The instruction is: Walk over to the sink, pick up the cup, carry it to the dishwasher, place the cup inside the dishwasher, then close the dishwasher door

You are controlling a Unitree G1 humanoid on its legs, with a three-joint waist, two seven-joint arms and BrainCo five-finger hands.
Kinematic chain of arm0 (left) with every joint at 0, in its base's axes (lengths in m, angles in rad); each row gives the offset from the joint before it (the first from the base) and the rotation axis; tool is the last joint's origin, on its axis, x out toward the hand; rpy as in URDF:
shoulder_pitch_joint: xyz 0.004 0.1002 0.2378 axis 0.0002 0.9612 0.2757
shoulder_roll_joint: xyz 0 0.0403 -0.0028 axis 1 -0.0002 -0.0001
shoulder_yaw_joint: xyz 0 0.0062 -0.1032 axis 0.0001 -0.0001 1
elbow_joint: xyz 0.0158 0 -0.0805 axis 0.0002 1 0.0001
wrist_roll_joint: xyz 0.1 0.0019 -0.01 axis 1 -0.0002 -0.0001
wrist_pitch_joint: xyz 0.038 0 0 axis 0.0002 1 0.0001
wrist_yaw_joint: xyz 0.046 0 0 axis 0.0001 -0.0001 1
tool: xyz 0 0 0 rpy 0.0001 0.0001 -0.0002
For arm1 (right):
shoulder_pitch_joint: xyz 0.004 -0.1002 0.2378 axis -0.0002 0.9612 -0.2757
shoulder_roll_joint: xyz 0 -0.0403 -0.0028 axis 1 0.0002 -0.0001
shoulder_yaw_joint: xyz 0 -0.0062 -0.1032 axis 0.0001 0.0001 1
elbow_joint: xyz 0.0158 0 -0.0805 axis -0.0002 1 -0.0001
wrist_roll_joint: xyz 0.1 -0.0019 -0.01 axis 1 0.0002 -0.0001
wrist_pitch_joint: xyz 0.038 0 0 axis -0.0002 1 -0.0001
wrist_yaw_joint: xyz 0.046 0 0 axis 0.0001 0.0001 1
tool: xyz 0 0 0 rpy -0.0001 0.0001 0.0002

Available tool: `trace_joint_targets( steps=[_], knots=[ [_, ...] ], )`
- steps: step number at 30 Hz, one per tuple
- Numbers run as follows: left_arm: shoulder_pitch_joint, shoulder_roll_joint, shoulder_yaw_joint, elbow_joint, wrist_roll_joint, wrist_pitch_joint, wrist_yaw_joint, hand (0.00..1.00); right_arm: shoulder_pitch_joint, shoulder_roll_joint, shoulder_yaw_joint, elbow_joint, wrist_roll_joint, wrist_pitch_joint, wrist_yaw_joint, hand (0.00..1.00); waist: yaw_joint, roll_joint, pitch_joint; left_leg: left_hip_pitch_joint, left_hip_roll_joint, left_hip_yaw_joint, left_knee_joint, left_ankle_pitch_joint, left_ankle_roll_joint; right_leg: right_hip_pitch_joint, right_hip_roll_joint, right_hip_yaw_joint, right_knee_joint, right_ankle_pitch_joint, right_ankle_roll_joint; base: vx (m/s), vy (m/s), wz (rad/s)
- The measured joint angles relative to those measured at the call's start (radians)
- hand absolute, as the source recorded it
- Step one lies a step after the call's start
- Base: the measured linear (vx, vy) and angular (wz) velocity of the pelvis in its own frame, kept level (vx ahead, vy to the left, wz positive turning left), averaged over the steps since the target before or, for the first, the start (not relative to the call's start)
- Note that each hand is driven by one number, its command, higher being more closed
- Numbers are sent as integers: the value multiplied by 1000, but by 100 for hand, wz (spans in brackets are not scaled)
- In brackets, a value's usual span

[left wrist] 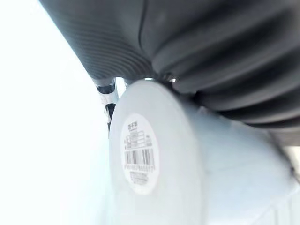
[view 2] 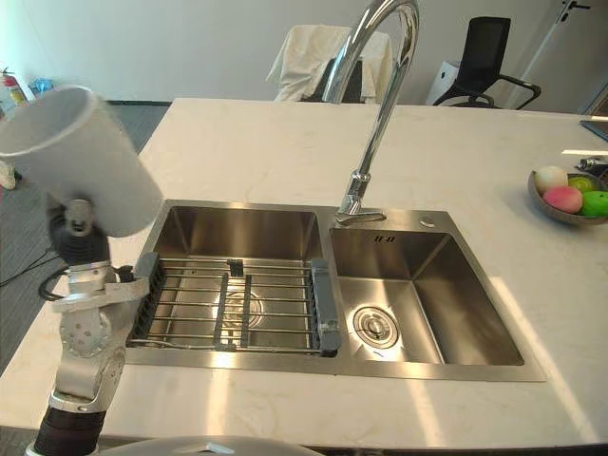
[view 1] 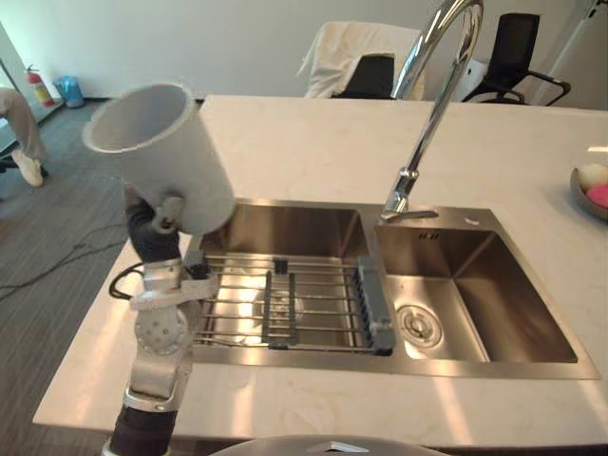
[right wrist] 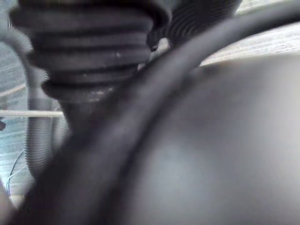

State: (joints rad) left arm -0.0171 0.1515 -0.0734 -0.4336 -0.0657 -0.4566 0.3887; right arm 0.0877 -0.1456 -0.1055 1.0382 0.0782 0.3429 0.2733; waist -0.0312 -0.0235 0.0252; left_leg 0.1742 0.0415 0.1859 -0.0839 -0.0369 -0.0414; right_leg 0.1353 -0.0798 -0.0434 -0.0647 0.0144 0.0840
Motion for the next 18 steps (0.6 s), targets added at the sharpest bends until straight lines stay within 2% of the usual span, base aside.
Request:
trace_joint_targets(
  steps=[3, 8, 14, 18],
  knots=[
    [4, -22, 39, -31, 86, -35, 101, 100, 17, 17, -30, -1, 11, -9, -2, 0, 9, -11, -7, 0, 0, -2, 0, 0, 0, -6, 0, 0, 16, -6, -2, -45, -26, 3],
    [12, -54, 81, -73, 180, -50, 193, 100, 29, 29, -67, -3, 15, -13, -1, 0, 16, -16, -12, -6, 0, -4, 0, 1, 0, -15, -1, -1, 23, -6, -2, -45, -28, 0],
    [12, -58, 117, -77, 194, -50, 211, 100, 38, 39, -107, -9, 1, -2, 2, 0, 20, -18, -17, -11, 1, -10, 0, 2, 2, -18, -1, -6, 23, -6, -2, -13, -20, 2],
    [12, -58, 123, -85, 206, -32, 209, 100, 49, 48, -118, -42, -52, 33, 7, 0, 27, -23, -23, -14, 1, -11, 0, 3, 2, -18, -2, -10, 22, -6, -2, -4, -12, 2]
  ],
)
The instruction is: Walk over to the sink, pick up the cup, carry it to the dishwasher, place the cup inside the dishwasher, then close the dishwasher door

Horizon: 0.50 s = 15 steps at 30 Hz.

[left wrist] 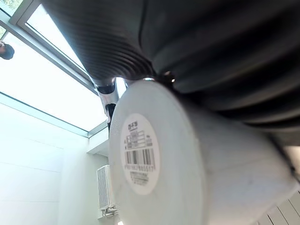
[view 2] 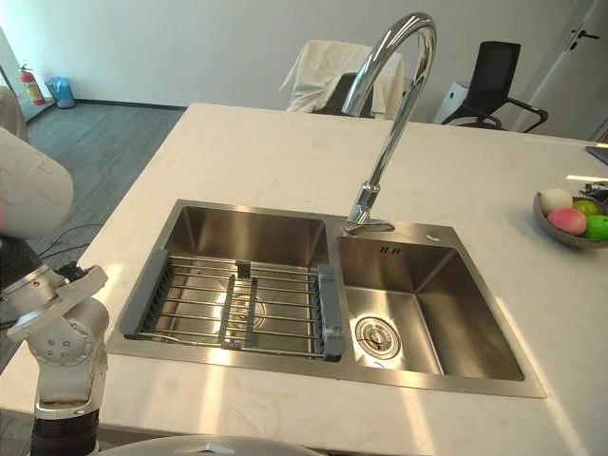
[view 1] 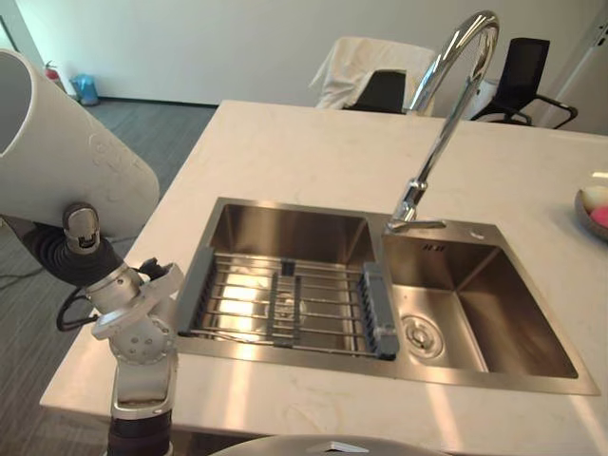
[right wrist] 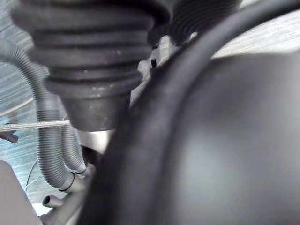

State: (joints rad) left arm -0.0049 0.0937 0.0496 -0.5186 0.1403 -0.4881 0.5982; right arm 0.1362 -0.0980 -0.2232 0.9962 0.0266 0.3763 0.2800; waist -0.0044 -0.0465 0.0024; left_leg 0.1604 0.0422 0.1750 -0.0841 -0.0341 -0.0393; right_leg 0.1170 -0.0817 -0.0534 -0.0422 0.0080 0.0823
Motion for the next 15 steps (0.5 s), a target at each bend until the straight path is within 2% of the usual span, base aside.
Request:
trace_joint_targets(
  steps=[5, 6, 12, 13, 15],
  knots=[
    [0, 0, 0, -12, 1, 19, -13, 100, 3, 9, -20, -4, -74, 25, 10, 0, 3, 1, -2, 0, 0, -5, 0, -4, -6, 4, -1, -4, 0, 0, 0, -9, -8, 2],
    [0, 0, 17, -19, 0, 56, -87, 100, 34, 10, -33, -38, -109, 48, 40, 0, 5, 7, -17, -1, 21, 14, 0, -3, -8, -10, 10, -7, 25, -2, -5, -12, -10, 3],
    [0, -5, -14, -19, -5, 55, -87, 100, 42, 12, -31, -47, -106, 47, 39, 0, -5, 5, -17, -8, 28, 34, 30, -13, -20, -16, 15, 4, 4, -4, -15, -3, -4, -9],
    [0, -17, -49, -17, -22, 53, -99, 100, 50, 12, -23, -52, -91, 47, 38, 0, -11, 5, -17, -27, 34, 28, 47, -27, -21, -18, 5, -58, -4, -14, -25, -6, -31, 0],
    [4, -31, -82, -1, -39, 46, -114, 100, 60, 8, -22, -52, -63, 41, 35, 0, -16, 6, -18, -37, 39, 8, 51, -26, -31, -17, 2, -108, -3, -16, -22, 37, -50, 20]
  ],
)
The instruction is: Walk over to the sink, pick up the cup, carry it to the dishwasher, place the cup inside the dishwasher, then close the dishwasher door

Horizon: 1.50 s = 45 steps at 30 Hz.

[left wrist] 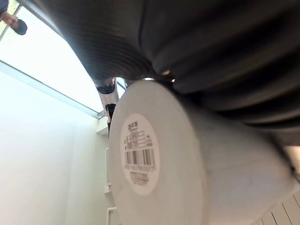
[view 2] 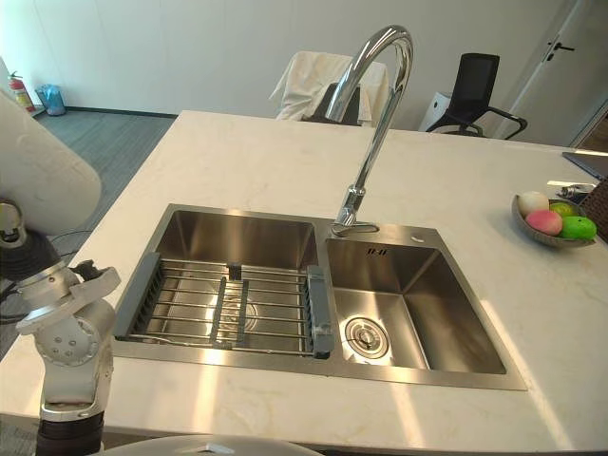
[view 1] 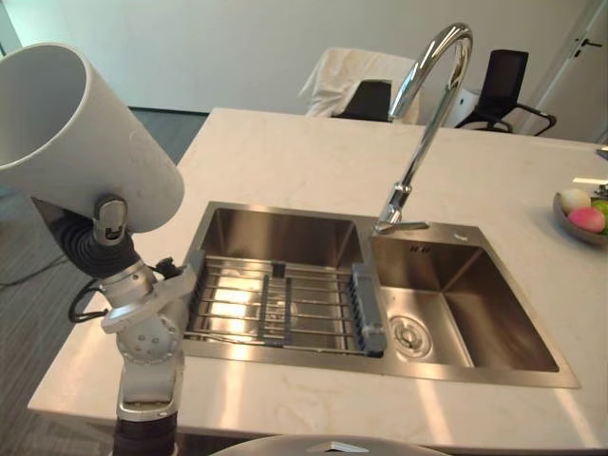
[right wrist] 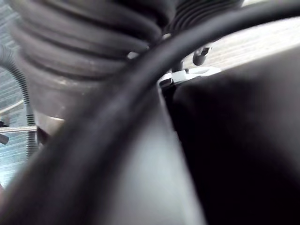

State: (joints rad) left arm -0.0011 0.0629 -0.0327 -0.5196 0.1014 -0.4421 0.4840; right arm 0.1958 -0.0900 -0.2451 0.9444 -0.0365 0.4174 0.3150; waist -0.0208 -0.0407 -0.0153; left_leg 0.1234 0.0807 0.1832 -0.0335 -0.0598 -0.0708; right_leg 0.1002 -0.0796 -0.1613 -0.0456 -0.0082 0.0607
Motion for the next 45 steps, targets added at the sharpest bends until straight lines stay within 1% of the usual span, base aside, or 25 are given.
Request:
trace_joint_targets(
  steps=[4, 7, 9, 11, 12, 13, 14, 16, 18, 19, 21, 22, 24, 25, 26, 28, 29, 30, 31, 33, 34, 37, 40, 42, 45],
  knots=[
    [44, -14, -8, 76, -32, -8, -12, 100, 0, -24, 28, 41, 27, -42, -36, 0, -2, 9, -3, -21, 7, -65, 30, 6, -5, 23, 7, -71, -4, -3, 8, 114, -62, 51],
    [105, -44, -7, 107, -74, 25, -12, 100, 8, -42, 53, 83, 31, -145, -40, 0, 11, 27, 9, -88, -6, -150, 77, 7, -16, 45, 1, -163, 11, -33, 7, 50, -66, 98],
    [126, -44, 5, 101, -114, 62, -18, 100, 42, -46, 36, 145, 79, -180, -69, 0, 11, 44, 57, -158, -31, -272, 140, 19, -24, 59, -3, -292, 69, -74, 6, -63, -82, 171],
    [127, -46, 29, 97, -146, 66, -44, 100, 62, -43, 35, 212, 112, -200, -89, 0, 12, 60, 90, -208, -57, -266, 146, 86, -23, 77, -13, -410, 92, -96, 0, -191, -51, 209],
    [124, -43, 31, 94, -159, 67, -57, 100, 76, -33, 31, 259, 119, -199, -104, 0, 20, 42, 92, -217, -79, -235, 72, 170, -20, 79, -40, -493, 99, -103, -10, -262, 9, 214],
    [125, -48, 30, 83, -163, 69, -63, 100, 80, -28, 22, 273, 121, -194, -114, 0, 28, 48, 101, -210, -77, -177, 52, 182, 0, 75, -46, -553, 95, -107, -17, -259, 99, 202],
    [125, -47, 16, 51, -177, 70, -77, 100, 78, -29, -8, 291, 134, -192, -128, 0, 34, 69, 120, -251, -59, -2, 191, 74, 116, 73, -61, -633, 116, -106, -14, -161, 132, 147],
    [123, -34, -11, 15, -175, 68, -84, 100, 79, -36, -5, 283, 167, -192, -128, 0, 41, 53, 132, -247, -51, 192, 385, -48, 170, 81, -125, -719, 140, -90, -6, -81, 128, 152],
    [115, -34, -47, 20, -171, 67, -88, 100, 95, -38, 13, 250, 167, -162, -128, 0, 37, 41, 127, -198, 23, 312, 501, -127, 161, 108, -167, -822, 143, -66, 12, -99, 122, 178],
    [115, -35, -77, 23, -159, 67, -107, 100, 106, -53, 12, 226, 166, -144, -125, 0, 16, 49, 104, -171, 128, 392, 522, -150, 137, 120, -184, -926, 156, -52, 22, -126, 171, 209],
    [99, -50, -100, 36, -158, 66, -133, 100, 135, -84, 5, 182, 168, -139, -109, 0, -2, 82, 81, -157, 256, 542, 476, -106, 147, 133, -201, -1040, 214, -48, 30, -57, 300, 247],
    [68, -61, -110, 82, -163, 62, -155, 100, 146, -102, -2, 144, 167, -131, -103, 0, -10, 79, 73, -179, 238, 671, 464, -113, 103, 162, -258, -1155, 290, -34, 34, 8, 378, 270],
    [50, -44, -123, 112, -194, 66, -165, 100, 149, -97, -15, 138, 182, -99, -113, 0, -15, 62, 78, -181, 155, 711, 399, -134, 130, 228, -325, -1281, 372, -7, 12, 61, 391, 254],
    [51, -32, -123, 110, -202, 66, -164, 100, 151, -99, -15, 137, 185, -90, -113, 0, -10, 54, 81, -177, 121, 675, 362, -135, 131, 243, -352, -1278, 411, -44, 14, 78, 447, 203],
    [68, -15, -122, 102, -214, 65, -162, 100, 141, -113, -11, 134, 177, -63, -112, 0, 11, 46, 83, -152, 73, 621, 314, -131, 136, 254, -372, -1257, 462, -97, 28, 54, 376, 141],
    [93, -6, -141, 98, -215, 64, -162, 100, 129, -132, -6, 117, 134, -32, -106, 0, 30, 55, 86, -110, 27, 536, 267, -130, 147, 242, -370, -1193, 518, -128, -28, 30, 253, 138],
    [98, -3, -164, 98, -215, 64, -163, 100, 127, -132, -4, 89, 118, -17, -106, 0, 26, 63, 86, -108, 0, 456, 251, -130, 161, 189, -353, -1082, 544, -169, -101, -7, 161, 201],
    [96, -4, -197, 100, -216, 63, -172, 100, 113, -128, -4, 81, 119, -13, -108, 0, 7, 82, 84, -133, -19, 357, 250, -125, 175, 91, -288, -867, 542, -209, -111, -21, 171, 230],
    [92, -1, -216, 105, -217, 59, -182, 100, 111, -122, -10, 81, 126, -13, -110, 0, -4, 94, 83, -150, -30, 304, 242, -121, 180, 34, -242, -739, 533, -229, -89, -20, 80, 269],
    [78, 7, -287, 154, -218, 33, -209, 100, 80, -117, -2, 70, 168, -14, -137, 0, -23, 128, 91, -134, -100, 131, 165, -69, 194, -97, -97, -334, 474, -269, -10, 35, 47, 260],
    [79, 7, -300, 157, -218, 33, -209, 100, 76, -119, 4, 64, 185, -15, -151, 0, -22, 133, 93, -117, -118, 105, 142, -55, 202, -114, -80, -269, 458, -270, -2, 101, 31, 211],
    [79, 8, -326, 157, -214, 11, -202, 100, 52, -151, 39, 44, 208, -12, -158, 0, -10, 137, 87, -73, -166, 60, 84, -31, 215, -239, -67, -90, 409, -239, 16, 165, 29, 124],
    [72, 11, -382, 160, -204, 9, -204, 100, 51, -149, 80, -26, 207, 1, -141, 0, -8, 150, 106, -69, -113, -6, 155, -58, 183, -324, -19, 49, 341, -131, 12, 200, -17, 53],
    [64, 28, -439, 159, -203, 10, -209, 100, 46, -116, 131, -28, 203, 7, -141, 0, -2, 153, 109, -68, -54, -48, 211, -95, 150, -340, 6, 51, 303, -64, 15, 209, -118, 58],
    [66, 63, -497, 141, -195, 18, -237, 100, 58, -84, 190, -27, 198, 14, -118, 0, 14, 80, 114, -64, -24, -126, 307, -182, 82, -316, 13, 151, 315, 7, -4, 161, -226, 64]
  ],
)
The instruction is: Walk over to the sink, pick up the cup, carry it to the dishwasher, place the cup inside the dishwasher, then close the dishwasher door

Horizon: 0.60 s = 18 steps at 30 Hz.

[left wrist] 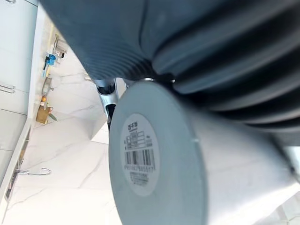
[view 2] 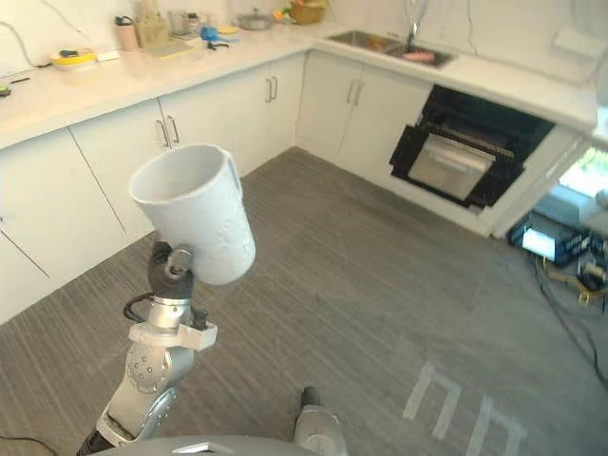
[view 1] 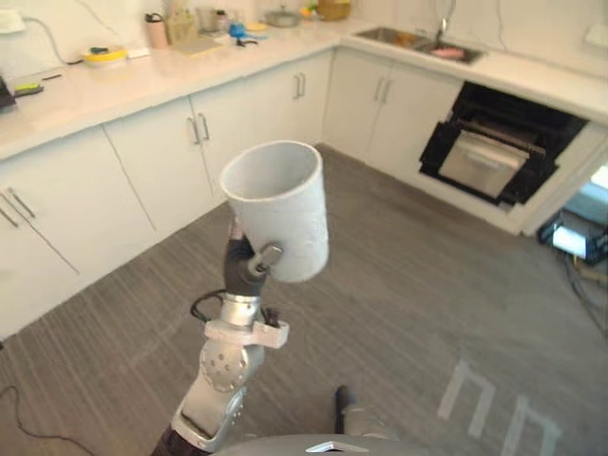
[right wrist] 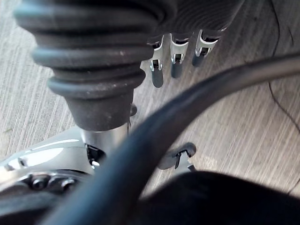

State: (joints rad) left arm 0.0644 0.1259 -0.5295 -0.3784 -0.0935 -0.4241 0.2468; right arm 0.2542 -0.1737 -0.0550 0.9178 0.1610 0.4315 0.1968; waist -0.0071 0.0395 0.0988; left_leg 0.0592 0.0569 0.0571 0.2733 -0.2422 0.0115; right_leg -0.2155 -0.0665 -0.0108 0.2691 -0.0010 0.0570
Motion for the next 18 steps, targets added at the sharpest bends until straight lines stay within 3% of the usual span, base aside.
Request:
trace_joint_targets(
  steps=[2, 3, 4, 5, 6, 7, 8, 9, 11, 12, 13, 15, 16, 17, 18],
  knots=[
    [2, 1, -11, -6, -2, 5, -20, 100, 8, 12, 19, -1, 2, -12, 0, 0, 14, -33, -9, -7, 7, -35, 57, -54, -24, 45, -2, 14, 12, -8, -8, 260, -445, 67],
    [15, 2, -18, -24, -3, 11, -38, 100, 10, 11, 38, -1, 1, -15, -8, 0, 29, -50, -15, -6, 10, -29, 88, -87, -43, 77, -11, 6, 15, -50, -13, 294, -503, 43],
    [24, -1, -25, -34, -3, 11, -45, 100, 7, 5, 49, -1, 0, -15, -11, 0, 36, -50, -18, -6, 17, -26, 103, -103, -58, 85, -12, 0, 14, -50, 31, 245, -428, 22],
    [60, -18, -44, -40, -6, 20, -56, 100, 12, -24, 57, -17, 0, -14, 14, 0, 33, -22, -33, 5, 64, -28, 107, -120, -85, 80, 23, -25, 42, -90, 9, 274, -354, 17],
    [79, -30, -68, -44, -10, 25, -66, 100, 23, -48, 60, -42, -3, -14, 24, 0, 28, 16, -51, -9, 101, -22, 194, -111, -86, 87, 55, -43, 42, -111, -10, 296, -306, 16],
    [81, -39, -75, -43, -10, 32, -77, 100, 18, -58, 60, -42, -8, -12, 36, 0, 27, 31, -47, -34, 118, -19, 308, -97, -84, 104, 69, -47, 41, -121, -20, 358, -269, 16],
    [80, -41, -70, -43, -13, 46, -80, 100, 15, -65, 60, -43, -11, -6, 48, 0, 22, 48, -41, -76, 151, 5, 501, -13, -71, 145, 90, -57, 29, -137, -39, 365, -270, 18],
    [80, -55, -53, -43, -16, 56, -82, 100, 15, -70, 59, -43, -11, 4, 58, 0, 16, 54, -32, -126, 200, 33, 668, 93, -58, 198, 112, -66, 8, -147, -68, 347, -253, 18],
    [87, -69, -22, -43, -23, 61, -90, 100, 17, -70, 65, -39, -14, 12, 59, 0, 27, 50, -27, -213, 246, 70, 865, 69, -57, 278, 130, -74, -37, -157, -91, 302, -184, 4],
    [88, -75, -11, -44, -27, 62, -101, 100, 25, -69, 65, -36, -16, 12, 59, 0, 40, 45, -27, -257, 247, 98, 875, 32, -53, 322, 129, -83, -70, -153, -95, 272, -149, -4],
    [88, -77, -7, -44, -33, 62, -107, 100, 28, -69, 65, -34, -19, 12, 60, 0, 46, 43, -27, -274, 242, 114, 846, 15, -47, 338, 128, -81, -86, -150, -91, 258, -90, -5],
    [88, -73, 7, -43, -41, 67, -121, 100, 24, -63, 64, -27, -42, 11, 64, 0, 49, 33, -23, -304, 191, 153, 622, -23, -35, 365, 114, -65, -123, -148, -89, 244, -2, -20],
    [88, -63, 21, -40, -42, 70, -121, 100, 2, -58, 64, 8, -54, 7, 67, 0, 53, 22, -21, -294, 132, 146, 397, -17, -38, 366, 95, -40, -130, -147, -86, 278, 81, -64],
    [89, -53, 30, -40, -41, 71, -111, 100, -17, -56, 65, 32, -66, 3, 82, 0, 57, 13, -17, -273, 76, 96, 162, 45, -45, 361, 83, -2, -138, -147, -81, 324, 135, -80],
    [90, -51, 33, -40, -41, 71, -104, 100, -26, -56, 66, 44, -75, 0, 85, 0, 59, 11, -15, -261, 60, 66, 56, 102, -48, 361, 81, 19, -142, -150, -72, 319, 165, -100]
  ],
)
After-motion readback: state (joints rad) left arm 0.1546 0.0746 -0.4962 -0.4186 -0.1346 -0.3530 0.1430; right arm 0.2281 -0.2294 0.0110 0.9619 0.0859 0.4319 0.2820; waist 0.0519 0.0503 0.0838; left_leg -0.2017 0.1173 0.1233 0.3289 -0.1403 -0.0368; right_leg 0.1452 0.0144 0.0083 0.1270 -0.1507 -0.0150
